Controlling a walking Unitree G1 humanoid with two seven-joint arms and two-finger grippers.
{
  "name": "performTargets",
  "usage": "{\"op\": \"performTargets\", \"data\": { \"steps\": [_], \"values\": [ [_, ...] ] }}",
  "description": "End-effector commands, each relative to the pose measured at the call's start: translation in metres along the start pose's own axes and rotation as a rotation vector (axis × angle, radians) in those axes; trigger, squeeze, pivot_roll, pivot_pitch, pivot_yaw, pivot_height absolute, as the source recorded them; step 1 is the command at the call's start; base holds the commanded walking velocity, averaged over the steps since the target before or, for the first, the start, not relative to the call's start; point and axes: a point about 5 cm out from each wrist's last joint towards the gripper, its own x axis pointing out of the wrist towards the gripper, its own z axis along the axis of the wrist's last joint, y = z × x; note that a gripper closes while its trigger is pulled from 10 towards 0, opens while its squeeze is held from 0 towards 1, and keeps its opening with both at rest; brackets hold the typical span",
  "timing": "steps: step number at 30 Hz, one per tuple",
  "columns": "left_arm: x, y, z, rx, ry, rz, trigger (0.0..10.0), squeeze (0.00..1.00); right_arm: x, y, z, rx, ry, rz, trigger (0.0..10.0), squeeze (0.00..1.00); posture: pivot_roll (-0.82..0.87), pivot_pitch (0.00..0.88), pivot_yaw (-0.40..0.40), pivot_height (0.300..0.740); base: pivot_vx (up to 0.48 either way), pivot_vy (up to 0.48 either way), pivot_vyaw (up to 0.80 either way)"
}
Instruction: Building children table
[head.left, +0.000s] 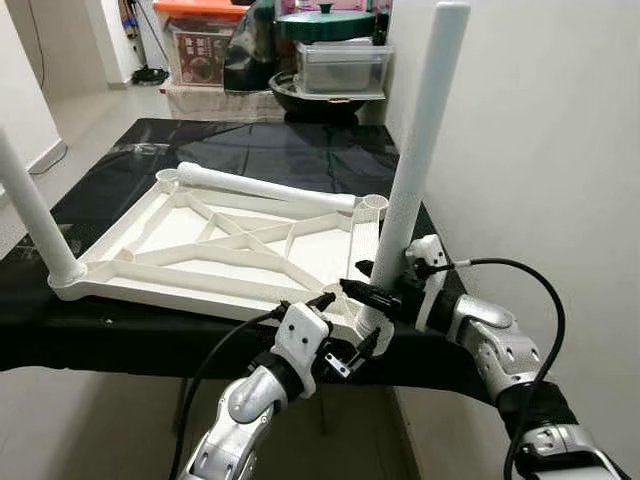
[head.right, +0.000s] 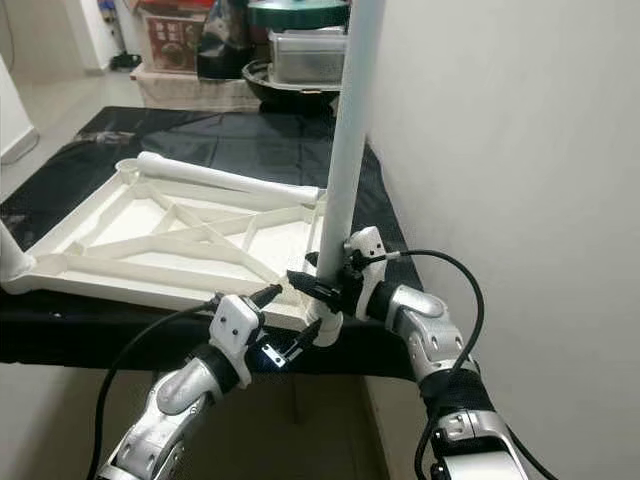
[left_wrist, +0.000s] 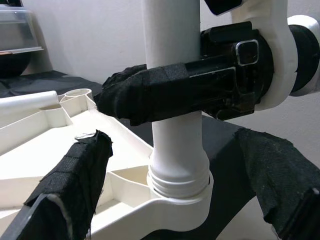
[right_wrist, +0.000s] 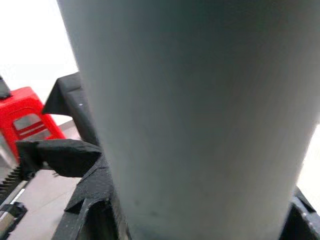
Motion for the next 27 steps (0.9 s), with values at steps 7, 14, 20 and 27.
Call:
{"op": "performTargets", "data": {
  "steps": [7,14,20,27],
  "values": [
    [0.0,-0.001,-0.003,-0.003,0.021,-0.012,10.0,0.0,0.017,-0.01,0.008,-0.001,-0.08,-0.205,0.0,0.0,0.1,0.0,-0.064,0.74,0.0,0.0,0.0],
    [0.0,-0.001,-0.003,-0.003,0.021,-0.014,10.0,0.0,0.013,-0.031,0.011,0.021,-0.139,-0.631,0.0,0.0,0.1,0.0,-0.063,0.74,0.0,0.0,0.0],
    [0.0,-0.001,-0.003,-0.002,0.022,-0.018,10.0,0.0,-0.013,-0.046,0.012,0.064,-0.192,-1.205,0.0,0.0,0.1,0.0,-0.063,0.74,0.0,0.0,0.0],
    [0.002,-0.003,-0.004,0.009,0.025,-0.031,10.0,0.0,-0.018,-0.04,0.004,0.166,-0.247,-1.453,0.0,0.0,0.1,0.0,-0.068,0.74,0.0,0.0,0.0]
  ]
}}
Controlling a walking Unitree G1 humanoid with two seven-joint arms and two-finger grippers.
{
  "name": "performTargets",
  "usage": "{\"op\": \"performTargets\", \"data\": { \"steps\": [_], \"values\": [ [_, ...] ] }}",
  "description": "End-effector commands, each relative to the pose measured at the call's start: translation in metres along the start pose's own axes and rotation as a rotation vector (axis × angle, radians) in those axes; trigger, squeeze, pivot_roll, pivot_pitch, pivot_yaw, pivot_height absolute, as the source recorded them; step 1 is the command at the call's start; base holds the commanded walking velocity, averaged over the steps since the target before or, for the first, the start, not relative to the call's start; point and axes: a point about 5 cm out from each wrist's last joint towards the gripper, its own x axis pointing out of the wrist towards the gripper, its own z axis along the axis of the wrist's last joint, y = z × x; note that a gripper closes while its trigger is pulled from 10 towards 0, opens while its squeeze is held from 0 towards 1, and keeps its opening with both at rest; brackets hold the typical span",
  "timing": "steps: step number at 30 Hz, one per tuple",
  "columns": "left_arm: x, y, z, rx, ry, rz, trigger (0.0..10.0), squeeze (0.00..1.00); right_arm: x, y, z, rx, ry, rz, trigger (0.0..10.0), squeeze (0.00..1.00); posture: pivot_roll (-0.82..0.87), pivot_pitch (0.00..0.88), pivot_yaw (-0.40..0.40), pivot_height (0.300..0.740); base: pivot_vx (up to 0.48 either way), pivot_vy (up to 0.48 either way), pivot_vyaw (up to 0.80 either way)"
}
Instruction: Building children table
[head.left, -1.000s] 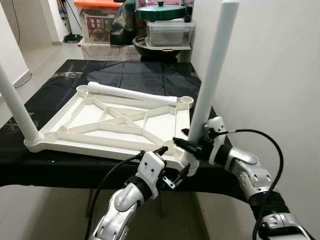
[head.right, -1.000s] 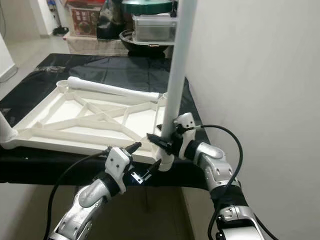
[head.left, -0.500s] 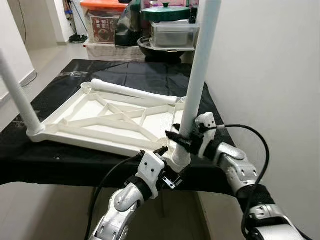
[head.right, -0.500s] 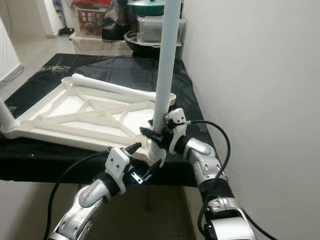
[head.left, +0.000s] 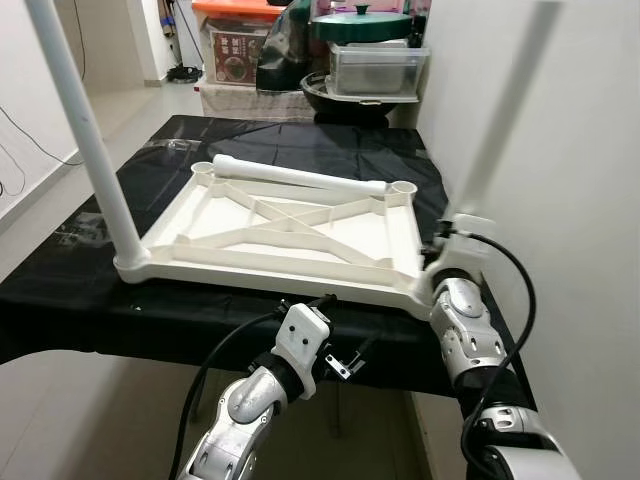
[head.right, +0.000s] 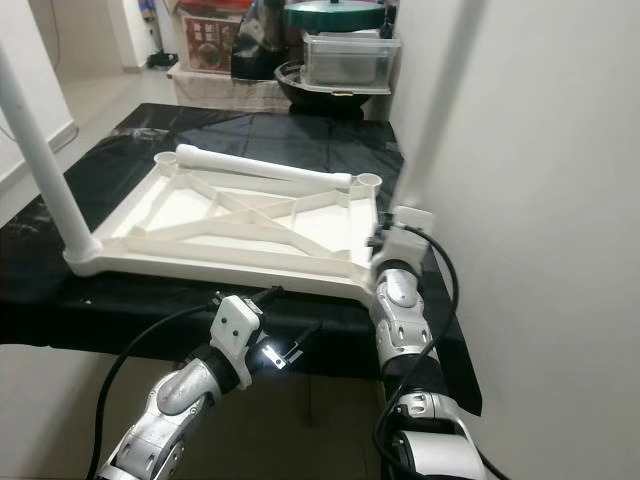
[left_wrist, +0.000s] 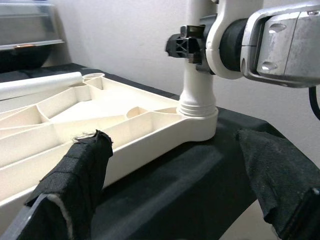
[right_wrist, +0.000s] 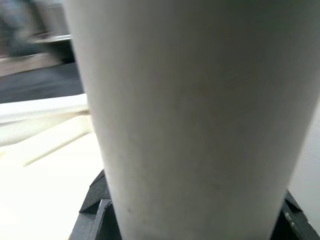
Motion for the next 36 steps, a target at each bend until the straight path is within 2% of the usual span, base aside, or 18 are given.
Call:
{"op": "performTargets", "data": {
  "steps": [1,5,6,8,9,12,13,14,15,19,20,24,25,29,32,34,35,36],
  "values": [
    [0.002,-0.002,-0.003,0.009,0.017,-0.015,10.0,0.0,-0.002,-0.003,-0.002,0.087,0.018,-0.064,0.0,0.0,0.1,0.0,-0.068,0.74,0.0,0.0,0.0],
    [0.002,-0.002,-0.003,0.008,0.019,-0.013,10.0,0.0,-0.008,0.013,-0.007,0.108,0.029,-0.044,0.0,0.0,0.1,0.0,-0.068,0.74,0.0,0.0,0.0],
    [0.002,-0.001,-0.003,0.007,0.02,-0.014,10.0,0.0,-0.01,0.019,-0.006,0.124,0.019,-0.008,10.0,0.0,0.09,0.0,-0.062,0.74,0.0,0.0,0.0],
    [0.001,-0.001,-0.003,0.007,0.02,-0.014,10.0,0.0,-0.011,0.023,-0.005,0.135,0.011,0.018,10.0,0.0,0.09,0.0,-0.062,0.74,0.0,0.0,0.0],
    [0.001,-0.001,-0.003,0.007,0.021,-0.014,10.0,0.0,-0.013,0.028,-0.002,0.131,-0.015,0.062,10.0,1.0,0.09,0.0,-0.062,0.74,0.0,0.0,0.0],
    [0.001,-0.001,-0.003,0.006,0.022,-0.015,10.0,0.0,-0.014,0.033,0.004,0.11,-0.071,0.145,10.0,1.0,0.09,0.0,-0.062,0.74,0.0,0.0,0.0],
    [0.002,-0.001,-0.004,0.006,0.022,-0.015,10.0,0.0,-0.013,0.031,0.007,0.104,-0.095,0.174,10.0,0.66,0.09,0.0,-0.067,0.74,0.0,0.0,0.0],
    [0.002,-0.001,-0.004,0.006,0.022,-0.015,10.0,0.0,-0.013,0.031,0.007,0.104,-0.095,0.174,10.0,0.66,0.09,0.0,-0.067,0.74,0.0,0.0,0.0],
    [0.002,-0.002,-0.004,0.006,0.022,-0.014,10.0,0.0,-0.011,0.029,0.01,0.122,-0.12,0.248,10.0,0.0,0.09,0.0,-0.068,0.74,0.0,0.0,0.0],
    [0.002,-0.003,-0.004,0.007,0.021,-0.015,10.0,0.0,-0.009,0.027,0.013,0.125,-0.142,0.344,10.0,0.0,0.09,0.0,-0.068,0.74,0.0,0.0,0.0],
    [0.002,-0.003,-0.005,0.006,0.022,-0.016,10.0,0.0,-0.007,0.023,0.01,0.07,-0.113,0.475,10.0,0.0,0.09,0.0,-0.069,0.74,0.0,0.0,0.0],
    [0.002,-0.004,-0.006,0.004,0.025,-0.017,10.0,0.0,-0.006,0.019,0.008,0.076,-0.033,0.649,10.0,0.0,0.09,0.0,-0.073,0.74,0.0,0.0,0.0],
    [0.002,-0.004,-0.006,0.004,0.025,-0.017,10.0,0.0,-0.006,0.019,0.008,0.076,-0.033,0.649,10.0,0.0,0.09,0.0,-0.073,0.74,0.0,0.0,0.0],
    [0.001,-0.004,-0.008,0.005,0.028,-0.022,10.0,0.0,-0.02,0.028,0.009,0.102,0.024,0.976,10.0,0.0,0.09,0.0,-0.069,0.74,0.0,0.0,0.0],
    [0.001,-0.005,-0.009,0.005,0.03,-0.023,10.0,0.0,-0.025,0.029,0.007,0.087,0.055,1.103,10.0,0.0,0.1,0.0,-0.073,0.74,0.0,0.0,0.0],
    [0.001,-0.005,-0.01,0.004,0.031,-0.023,10.0,0.0,-0.026,0.029,0.006,0.083,0.064,1.13,10.0,0.0,0.1,0.0,-0.073,0.74,0.0,0.0,0.0],
    [0.002,-0.005,-0.01,0.007,0.033,-0.023,10.0,0.0,-0.038,0.031,0.003,0.039,0.112,1.327,10.0,0.0,0.1,0.0,-0.074,0.74,0.0,0.0,0.0],
    [0.002,-0.005,-0.01,0.007,0.033,-0.023,10.0,0.0,-0.038,0.031,0.003,0.039,0.112,1.327,10.0,0.0,0.1,0.0,-0.074,0.74,0.0,0.0,0.0]
  ]
}}
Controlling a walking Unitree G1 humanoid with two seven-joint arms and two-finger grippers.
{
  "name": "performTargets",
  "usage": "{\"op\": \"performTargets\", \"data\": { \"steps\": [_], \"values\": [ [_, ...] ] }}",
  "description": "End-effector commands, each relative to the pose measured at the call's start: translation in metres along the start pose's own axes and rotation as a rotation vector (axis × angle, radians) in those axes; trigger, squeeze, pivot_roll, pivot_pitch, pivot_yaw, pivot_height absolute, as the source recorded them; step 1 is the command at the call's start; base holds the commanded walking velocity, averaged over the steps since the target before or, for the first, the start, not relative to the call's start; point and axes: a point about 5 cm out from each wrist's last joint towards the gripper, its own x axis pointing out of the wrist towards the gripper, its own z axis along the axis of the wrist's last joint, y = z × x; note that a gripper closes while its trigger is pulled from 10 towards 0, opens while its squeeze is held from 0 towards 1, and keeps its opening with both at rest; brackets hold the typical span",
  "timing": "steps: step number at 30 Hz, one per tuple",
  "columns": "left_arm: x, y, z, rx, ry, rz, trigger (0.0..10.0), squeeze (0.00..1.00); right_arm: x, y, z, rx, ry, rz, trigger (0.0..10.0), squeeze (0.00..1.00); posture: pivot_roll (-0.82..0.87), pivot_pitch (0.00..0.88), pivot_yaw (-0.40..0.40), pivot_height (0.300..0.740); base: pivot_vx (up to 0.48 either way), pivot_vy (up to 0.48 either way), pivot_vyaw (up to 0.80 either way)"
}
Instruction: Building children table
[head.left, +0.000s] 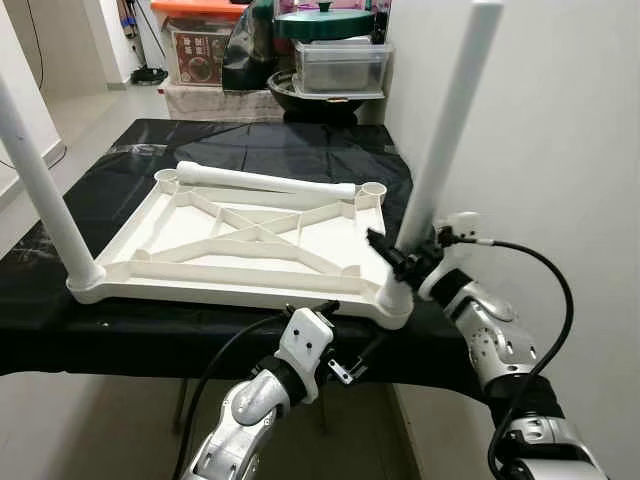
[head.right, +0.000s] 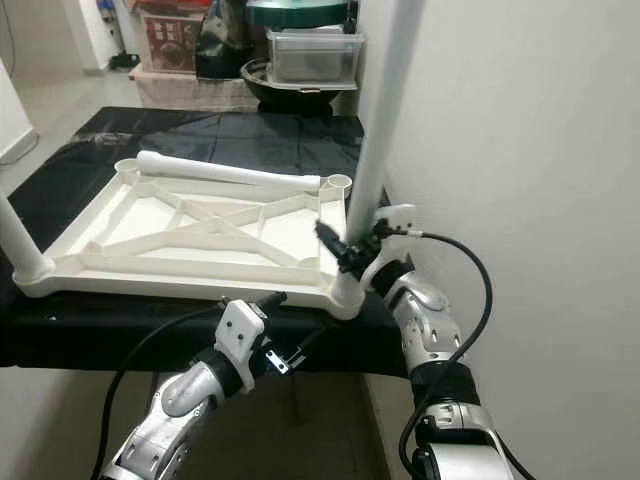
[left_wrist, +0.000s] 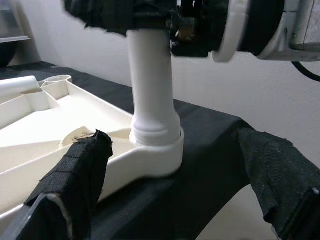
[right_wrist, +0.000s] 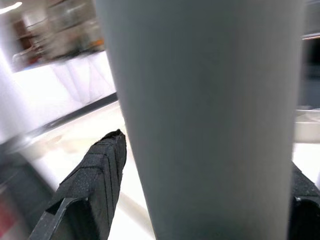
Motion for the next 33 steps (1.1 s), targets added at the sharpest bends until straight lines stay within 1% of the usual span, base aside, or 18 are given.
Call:
{"op": "performTargets", "data": {
  "steps": [1,7,8,9,10,14,18,19,20,21,24,25,26,27,28,30,32,33],
  "values": [
    [0.0,-0.001,-0.003,0.015,0.015,-0.009,10.0,0.0,0.004,0.019,-0.008,0.03,0.047,0.194,10.0,0.0,0.1,0.0,-0.074,0.74,0.0,0.0,0.0],
    [0.001,0.001,-0.003,0.016,0.013,-0.008,10.0,0.0,0.001,0.025,-0.007,0.063,0.054,0.306,10.0,0.0,0.1,0.0,-0.077,0.74,0.0,0.0,0.0],
    [0.001,0.001,-0.003,0.016,0.012,-0.008,10.0,0.0,0.0,0.026,-0.008,0.066,0.063,0.33,9.2,0.0,0.1,0.0,-0.077,0.74,0.0,0.0,0.0],
    [0.001,0.001,-0.003,0.016,0.012,-0.008,10.0,0.0,0.0,0.027,-0.009,0.063,0.073,0.34,9.2,0.0,0.1,0.0,-0.077,0.74,0.0,0.0,0.0],
    [0.001,0.001,-0.003,0.016,0.011,-0.01,10.0,0.0,0.001,0.024,-0.012,0.05,0.086,0.302,0.0,0.0,0.1,0.0,-0.077,0.74,0.0,0.0,0.0],
    [0.001,0.001,-0.003,0.015,0.01,-0.012,10.0,0.0,0.003,0.015,-0.016,0.022,0.091,0.187,0.0,0.0,0.1,0.0,-0.075,0.74,0.0,0.0,0.0],
    [0.001,0.001,-0.003,0.016,0.01,-0.014,10.0,0.0,0.003,0.012,-0.017,0.024,0.082,0.142,0.0,0.0,0.1,0.0,-0.075,0.74,0.0,0.0,0.0],
    [0.001,0.001,-0.003,0.016,0.009,-0.013,10.0,0.0,0.004,0.005,-0.016,0.025,0.062,0.05,0.0,0.0,0.1,0.0,-0.077,0.74,0.0,0.0,0.0],
    [0.001,0.001,-0.002,0.016,0.008,-0.011,10.0,0.0,0.004,-0.013,-0.013,0.017,0.037,-0.19,0.0,0.0,0.1,0.0,-0.077,0.74,0.0,0.0,0.0],
    [0.001,0.001,-0.002,0.016,0.008,-0.01,10.0,0.0,0.004,-0.017,-0.012,0.016,0.031,-0.249,0.0,0.0,0.1,0.0,-0.077,0.74,0.0,0.0,0.0],
    [0.002,0.001,-0.002,0.016,0.008,-0.01,10.0,0.0,0.004,-0.018,-0.012,0.015,0.031,-0.268,0.0,0.0,0.1,0.0,-0.077,0.74,0.0,0.0,0.0],
    [0.001,0.002,-0.003,0.015,0.009,-0.011,10.0,0.0,-0.008,-0.043,-0.007,-0.034,0.022,-0.659,0.0,0.0,0.09,0.0,-0.068,0.74,0.0,0.0,0.0],
    [0.001,0.002,-0.003,0.015,0.009,-0.012,10.0,0.0,-0.015,-0.051,-0.006,-0.036,0.007,-0.82,0.0,0.0,0.09,0.0,-0.068,0.74,0.0,0.0,0.0],
    [0.001,0.002,-0.003,0.015,0.009,-0.012,10.0,0.0,-0.015,-0.051,-0.006,-0.036,0.007,-0.82,0.0,0.0,0.09,0.0,-0.068,0.74,0.0,0.0,0.0],
    [0.001,0.002,-0.003,0.015,0.01,-0.013,10.0,0.0,-0.024,-0.058,-0.006,-0.015,-0.017,-1.0,0.0,0.0,0.09,0.0,-0.063,0.74,0.0,0.0,0.0],
    [0.001,0.002,-0.003,0.016,0.011,-0.015,10.0,0.0,-0.036,-0.059,-0.011,0.043,-0.046,-1.2,0.0,0.0,0.09,0.0,-0.063,0.74,0.0,0.0,0.0],
    [0.002,0.002,-0.003,0.017,0.011,-0.017,10.0,0.0,-0.04,-0.053,-0.021,0.123,-0.058,-1.343,0.0,0.0,0.09,0.0,-0.065,0.74,0.0,0.0,0.0],
    [0.002,0.002,-0.003,0.017,0.011,-0.017,10.0,0.0,-0.039,-0.052,-0.022,0.133,-0.058,-1.351,0.0,0.0,0.09,0.0,-0.065,0.74,0.0,0.0,0.0]
  ]
}}
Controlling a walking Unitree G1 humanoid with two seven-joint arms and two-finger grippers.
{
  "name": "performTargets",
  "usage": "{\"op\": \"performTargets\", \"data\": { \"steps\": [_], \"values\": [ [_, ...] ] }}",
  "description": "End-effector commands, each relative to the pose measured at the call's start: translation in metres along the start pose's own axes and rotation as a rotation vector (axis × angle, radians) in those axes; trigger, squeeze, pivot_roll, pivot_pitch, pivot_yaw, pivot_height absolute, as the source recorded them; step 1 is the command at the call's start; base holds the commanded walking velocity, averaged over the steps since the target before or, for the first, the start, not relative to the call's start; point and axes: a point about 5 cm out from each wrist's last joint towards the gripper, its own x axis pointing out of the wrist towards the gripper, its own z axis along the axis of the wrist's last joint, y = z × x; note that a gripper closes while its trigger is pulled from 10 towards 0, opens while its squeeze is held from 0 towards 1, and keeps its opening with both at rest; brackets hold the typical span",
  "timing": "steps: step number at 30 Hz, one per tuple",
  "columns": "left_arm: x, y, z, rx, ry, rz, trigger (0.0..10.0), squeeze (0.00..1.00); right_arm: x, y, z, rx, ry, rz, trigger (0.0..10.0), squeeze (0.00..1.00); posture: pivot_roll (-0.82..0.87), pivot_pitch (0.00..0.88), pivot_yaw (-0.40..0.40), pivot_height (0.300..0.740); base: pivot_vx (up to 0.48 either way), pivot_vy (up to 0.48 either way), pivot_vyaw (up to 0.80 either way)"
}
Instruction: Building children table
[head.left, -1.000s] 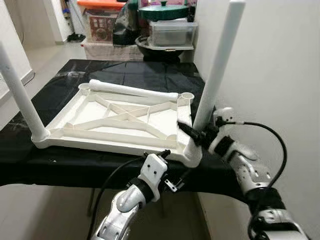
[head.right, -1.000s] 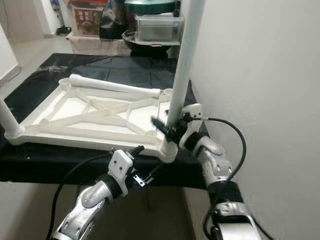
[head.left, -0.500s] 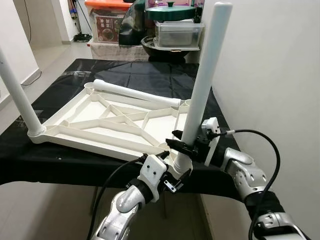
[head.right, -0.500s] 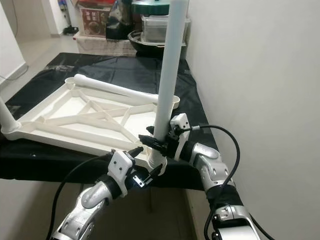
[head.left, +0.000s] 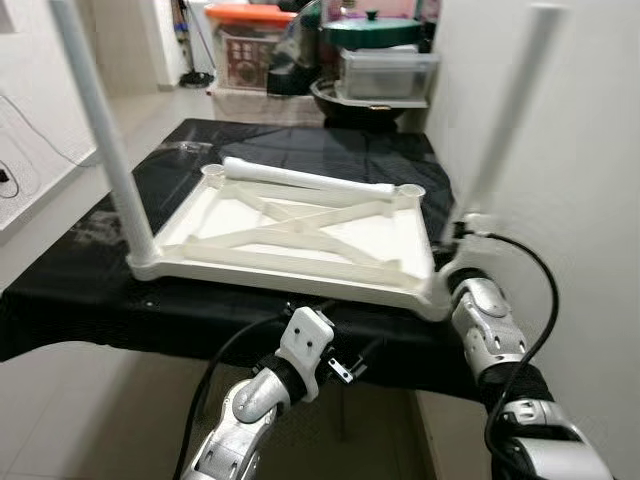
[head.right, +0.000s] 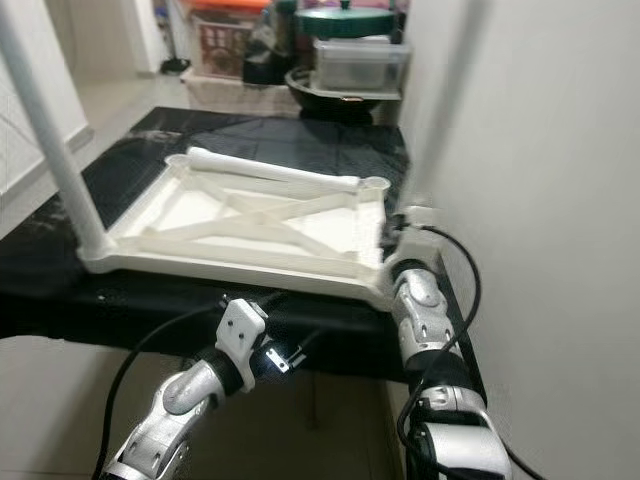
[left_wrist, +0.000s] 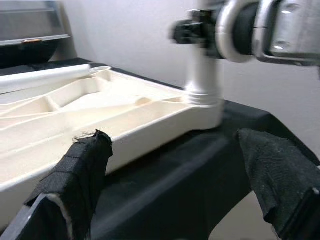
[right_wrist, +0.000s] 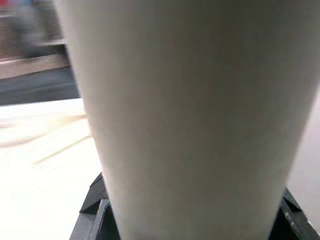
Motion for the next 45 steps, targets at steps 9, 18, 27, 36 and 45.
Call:
{"op": "performTargets", "data": {
  "steps": [9,18,27,36,45],
  "values": [
    [0.001,0.0,0.0,0.018,0.001,-0.014,10.0,0.0,-0.01,0.032,-0.006,0.156,0.002,0.078,10.0,1.0,0.1,0.0,-0.066,0.74,0.0,0.0,0.0],
    [0.002,0.0,0.001,0.016,-0.001,-0.015,10.0,0.0,-0.012,0.043,0.017,0.175,-0.143,0.454,10.0,0.0,0.09,0.0,-0.065,0.74,0.0,0.0,0.0],
    [0.003,-0.001,0.001,0.012,-0.003,-0.02,10.0,0.0,-0.037,0.039,0.023,0.196,0.01,1.152,10.0,0.0,0.09,0.0,-0.064,0.74,0.0,0.0,0.0],
    [0.004,-0.001,0.002,0.011,-0.004,-0.019,10.0,0.0,-0.066,0.046,0.01,0.046,0.131,1.552,10.0,0.0,0.09,0.0,-0.065,0.74,0.0,0.0,0.0],
    [0.003,0.0,0.002,0.011,-0.002,-0.021,10.0,0.0,-0.059,0.053,0.002,-0.048,0.17,1.473,0.0,0.0,0.1,0.0,-0.064,0.74,0.0,0.0,0.0]
  ]
}}
